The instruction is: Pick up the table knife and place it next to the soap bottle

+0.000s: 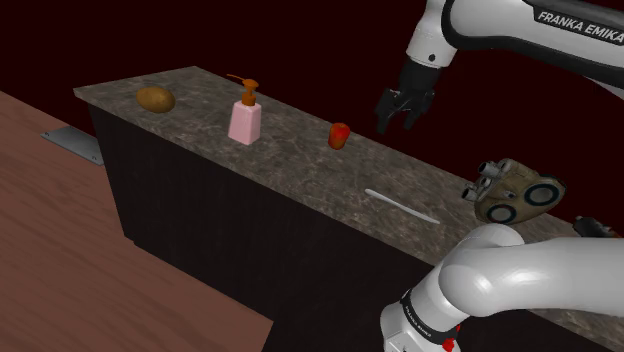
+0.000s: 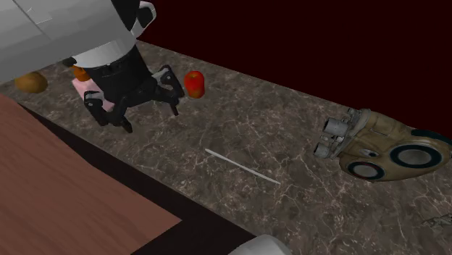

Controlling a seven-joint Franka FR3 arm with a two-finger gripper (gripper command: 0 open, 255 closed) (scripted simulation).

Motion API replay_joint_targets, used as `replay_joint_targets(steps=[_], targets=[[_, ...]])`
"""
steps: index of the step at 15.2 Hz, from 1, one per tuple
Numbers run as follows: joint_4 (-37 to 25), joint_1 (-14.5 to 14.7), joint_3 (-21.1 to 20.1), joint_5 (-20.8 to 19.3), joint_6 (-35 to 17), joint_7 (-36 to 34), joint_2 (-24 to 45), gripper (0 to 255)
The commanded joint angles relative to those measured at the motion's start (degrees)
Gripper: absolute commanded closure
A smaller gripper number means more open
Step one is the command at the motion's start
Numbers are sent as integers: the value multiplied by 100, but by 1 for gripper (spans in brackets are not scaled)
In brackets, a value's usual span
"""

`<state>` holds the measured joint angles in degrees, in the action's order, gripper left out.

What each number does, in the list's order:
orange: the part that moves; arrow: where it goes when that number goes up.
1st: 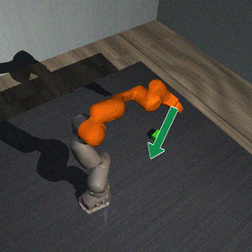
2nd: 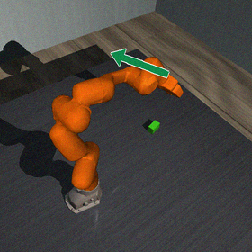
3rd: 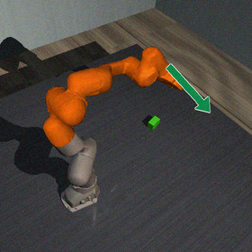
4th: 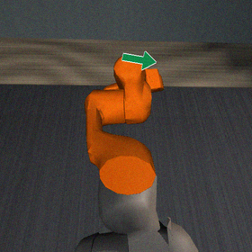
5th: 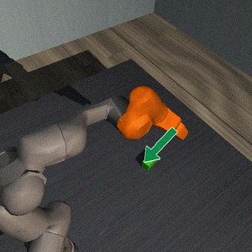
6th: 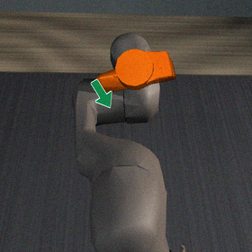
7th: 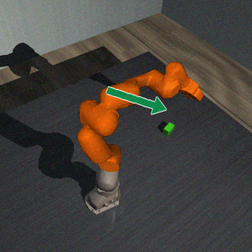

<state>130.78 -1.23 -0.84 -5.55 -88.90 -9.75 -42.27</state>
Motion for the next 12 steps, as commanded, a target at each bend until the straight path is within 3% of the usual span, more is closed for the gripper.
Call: replay_joint_targets(steps=[1,12], targets=[[0,0,0,0,0,0,0,0],[2108,110,1630,-930,-1274,2635,-1120,0]])
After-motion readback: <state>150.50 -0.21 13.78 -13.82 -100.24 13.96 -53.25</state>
